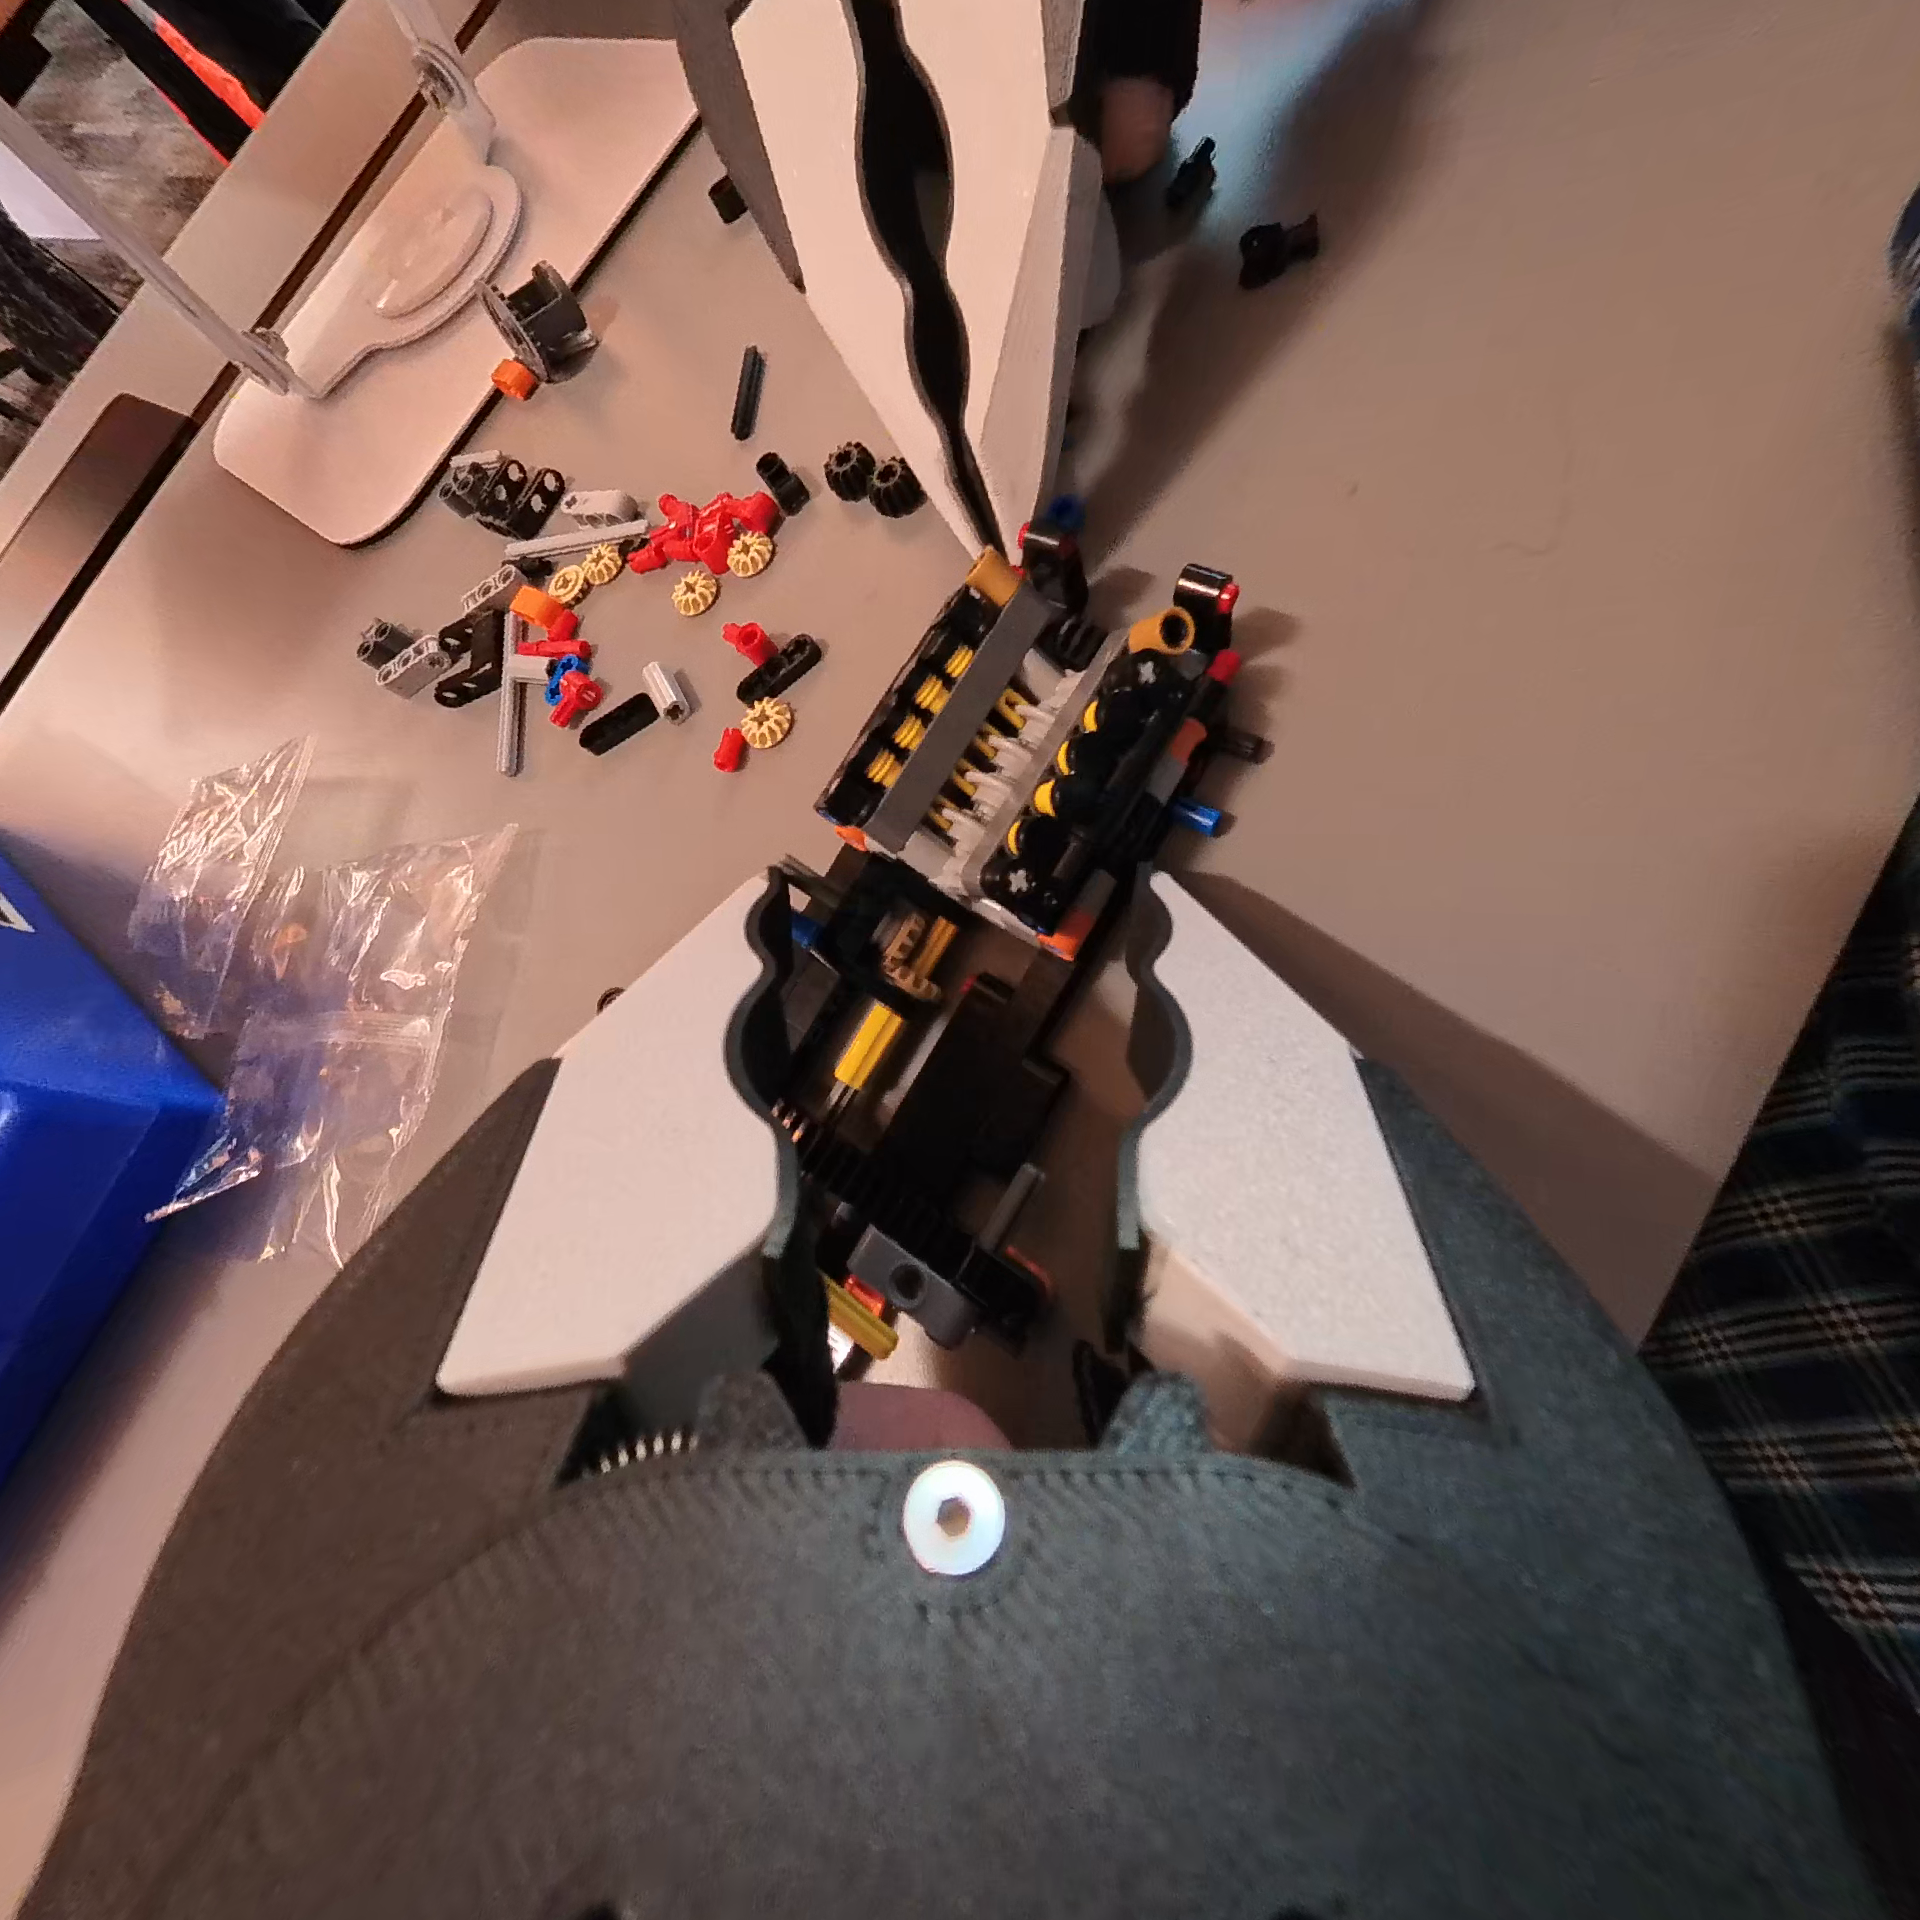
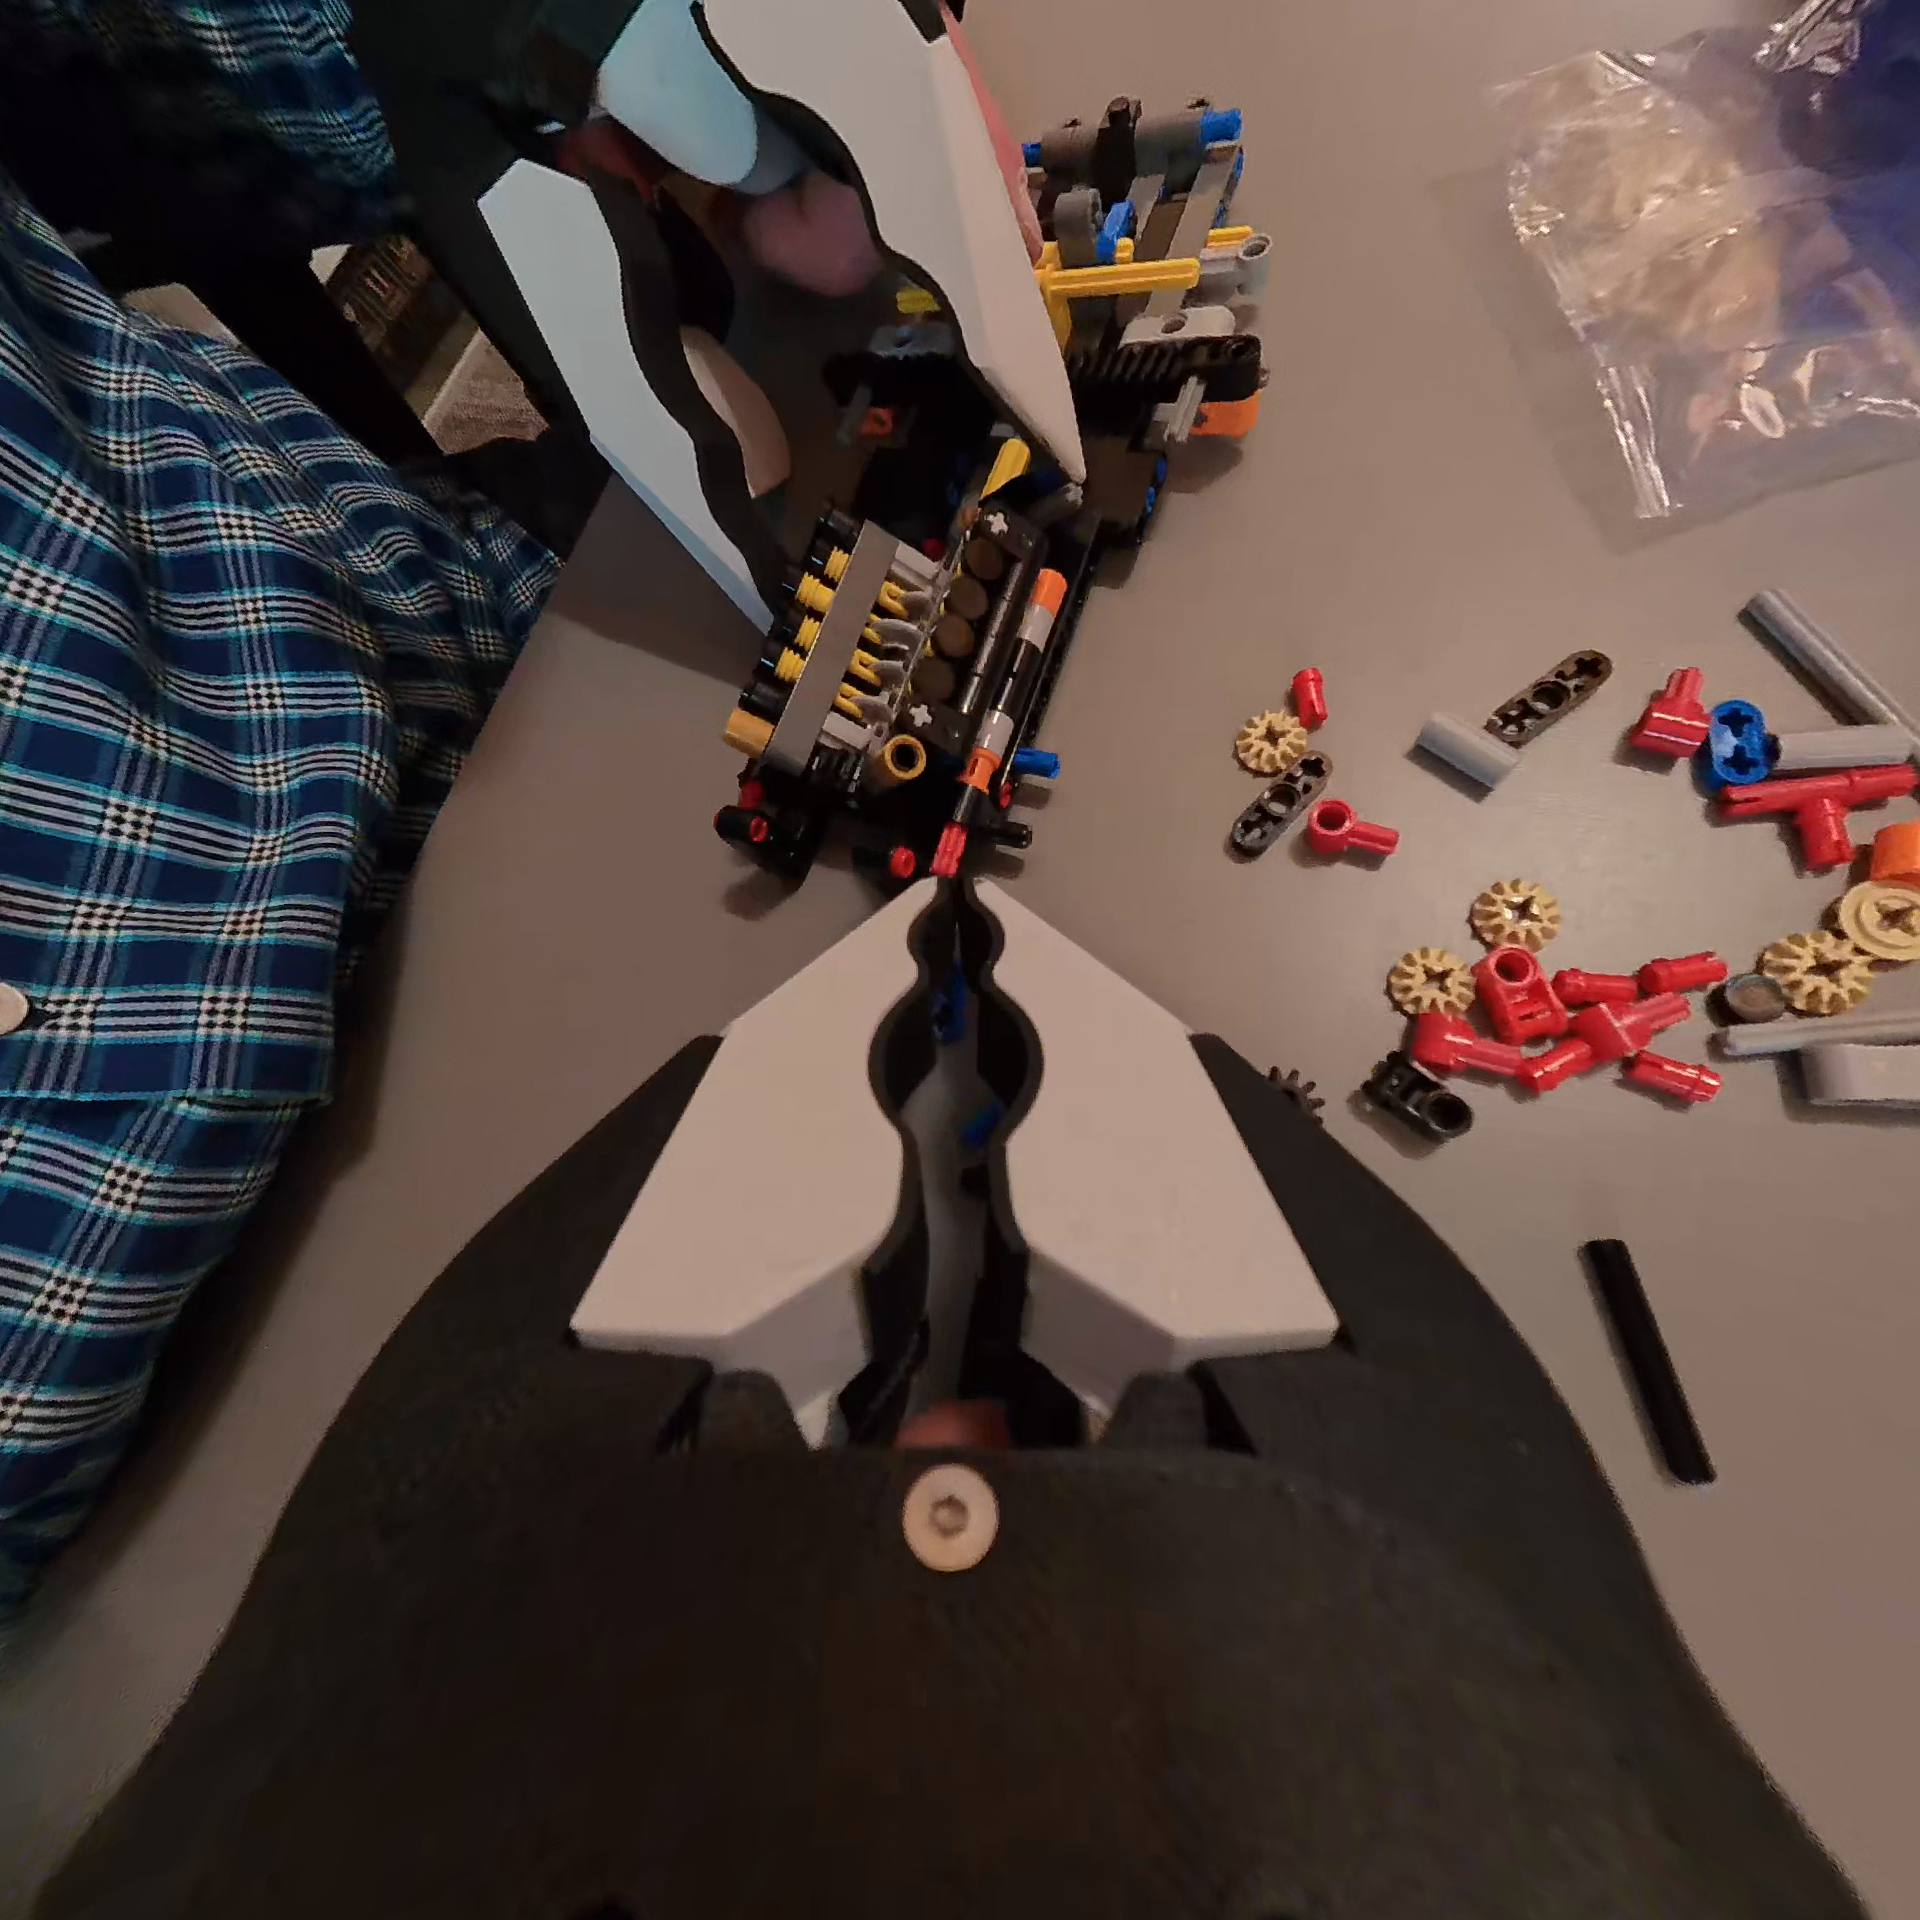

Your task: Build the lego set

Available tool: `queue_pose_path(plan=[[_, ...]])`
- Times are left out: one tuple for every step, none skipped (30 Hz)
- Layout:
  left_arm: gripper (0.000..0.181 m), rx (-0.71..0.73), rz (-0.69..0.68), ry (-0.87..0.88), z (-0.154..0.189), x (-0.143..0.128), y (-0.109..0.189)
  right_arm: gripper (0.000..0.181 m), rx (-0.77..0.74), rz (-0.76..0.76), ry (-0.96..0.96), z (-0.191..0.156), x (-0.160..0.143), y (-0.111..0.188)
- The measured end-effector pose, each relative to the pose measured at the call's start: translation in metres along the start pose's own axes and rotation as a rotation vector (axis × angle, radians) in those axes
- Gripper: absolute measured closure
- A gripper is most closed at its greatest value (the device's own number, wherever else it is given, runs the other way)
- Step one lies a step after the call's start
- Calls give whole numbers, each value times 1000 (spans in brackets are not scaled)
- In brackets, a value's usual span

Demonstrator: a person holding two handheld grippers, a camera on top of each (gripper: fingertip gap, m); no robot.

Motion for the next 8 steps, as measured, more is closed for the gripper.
queue_pose_path(plan=[[118,0,0,0,0,0,0,181,2,5,3,0,1,0],[118,1,0,0,0,0,0,181,7,9,3,-1,2,-1],[118,1,0,0,0,0,0,181,9,9,3,-1,2,-1],[118,0,0,0,0,0,0,181,8,5,2,-1,2,-2],[118,1,0,0,0,0,0,181,8,6,1,-1,2,-2],[118,1,0,0,0,0,0,181,7,7,2,-1,2,-1],[118,1,0,0,0,0,0,181,6,8,1,-1,2,-1],[118,1,0,0,0,0,0,181,2,8,-3,-1,2,-1]])
Point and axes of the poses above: each gripper's, where its closed fingertips meet, y back along the fingers, x out of its top, z = x × y across the jaws, the point moved 6 cm from there along y, back along the fingers, and after that the axes turned 8 degrees about -y, right-handed, at the moved point
